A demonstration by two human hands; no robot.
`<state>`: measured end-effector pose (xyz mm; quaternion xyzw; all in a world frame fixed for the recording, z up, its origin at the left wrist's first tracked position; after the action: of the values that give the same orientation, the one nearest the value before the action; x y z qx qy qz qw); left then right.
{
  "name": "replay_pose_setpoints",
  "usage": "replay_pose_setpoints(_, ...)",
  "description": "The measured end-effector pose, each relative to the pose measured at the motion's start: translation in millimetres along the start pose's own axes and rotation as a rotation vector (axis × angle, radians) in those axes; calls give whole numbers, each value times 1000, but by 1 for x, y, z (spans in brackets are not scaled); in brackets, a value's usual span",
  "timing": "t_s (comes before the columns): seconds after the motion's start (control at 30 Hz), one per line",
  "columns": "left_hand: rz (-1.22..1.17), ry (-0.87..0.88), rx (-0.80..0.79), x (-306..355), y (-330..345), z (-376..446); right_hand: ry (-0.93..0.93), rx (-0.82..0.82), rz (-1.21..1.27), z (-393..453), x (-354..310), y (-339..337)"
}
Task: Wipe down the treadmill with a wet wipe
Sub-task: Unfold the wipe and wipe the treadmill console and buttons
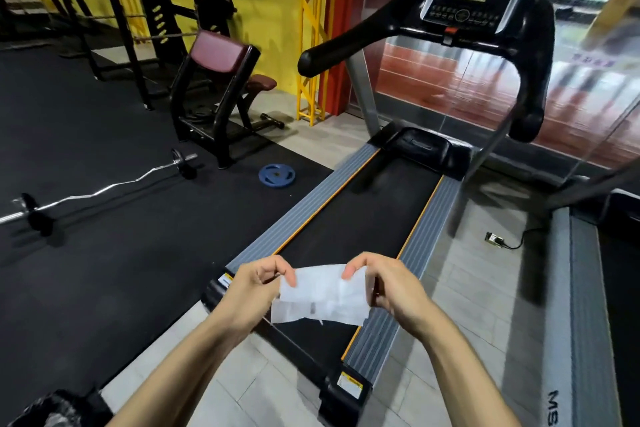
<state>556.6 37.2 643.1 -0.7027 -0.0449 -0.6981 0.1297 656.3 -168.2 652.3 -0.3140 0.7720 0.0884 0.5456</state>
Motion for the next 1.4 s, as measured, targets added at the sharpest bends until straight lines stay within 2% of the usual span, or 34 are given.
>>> replay_pose_setpoints(0.07, 67, 25, -38, 6, -10, 19, 33, 44, 0, 18, -12, 0)
replay_pose_setpoints(0.17, 80, 13, -87, 10, -19, 48, -110, 155, -198, 44, -30, 2)
replay_pose_setpoints(0.23, 39, -3, -93, 14, -22, 70, -170, 160, -272, 62, -40, 7)
replay_pose_setpoints(0.33, 43, -23, -8, 13, -29, 109, -171, 250, -288, 93, -55, 9)
replay_pose_setpoints(0.47, 118, -107, -115, 6, -27, 165, -267, 343, -306, 133, -83, 10)
replay_pose_setpoints(0.57, 149, -128, -103, 3, -25, 228, -385, 410, -307, 177, -96, 0)
replay_pose_setpoints(0.7, -76, -270, -59, 6, -22, 302, -461, 490, -416, 237, -109, -12)
replay_pose_setpoints(0.87, -205, -267, -46, 29, -15, 382, -481, 436, -428, 291, -136, -33)
replay_pose_setpoints(0.97, -269, -263, -97, 41, -3, 407, -505, 477, -454, 309, -147, -56)
replay_pose_setpoints(1.1, -231, -205, -192, 54, 12, 446, -532, 557, -471, 333, -161, -90)
replay_pose_setpoints(1.23, -150, -146, -271, 58, 23, 488, -541, 717, -457, 355, -175, -120)
replay_pose_setpoints(1.3, 13, -34, -287, 55, 22, 511, -509, 766, -459, 366, -176, -135)
replay_pose_setpoints(1.4, 411, 255, -347, 49, 14, 545, -437, 819, -468, 381, -174, -157)
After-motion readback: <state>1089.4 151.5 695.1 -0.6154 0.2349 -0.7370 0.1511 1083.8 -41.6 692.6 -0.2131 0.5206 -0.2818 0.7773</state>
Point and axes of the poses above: each hand's wrist, its own z-axis towards the middle knuckle, its own y-axis out of the palm, x = y × z, the point moved 4 cm from there along z, towards the middle knuckle, and after that the axes turned 11 degrees about y, right-handed, at the moved point
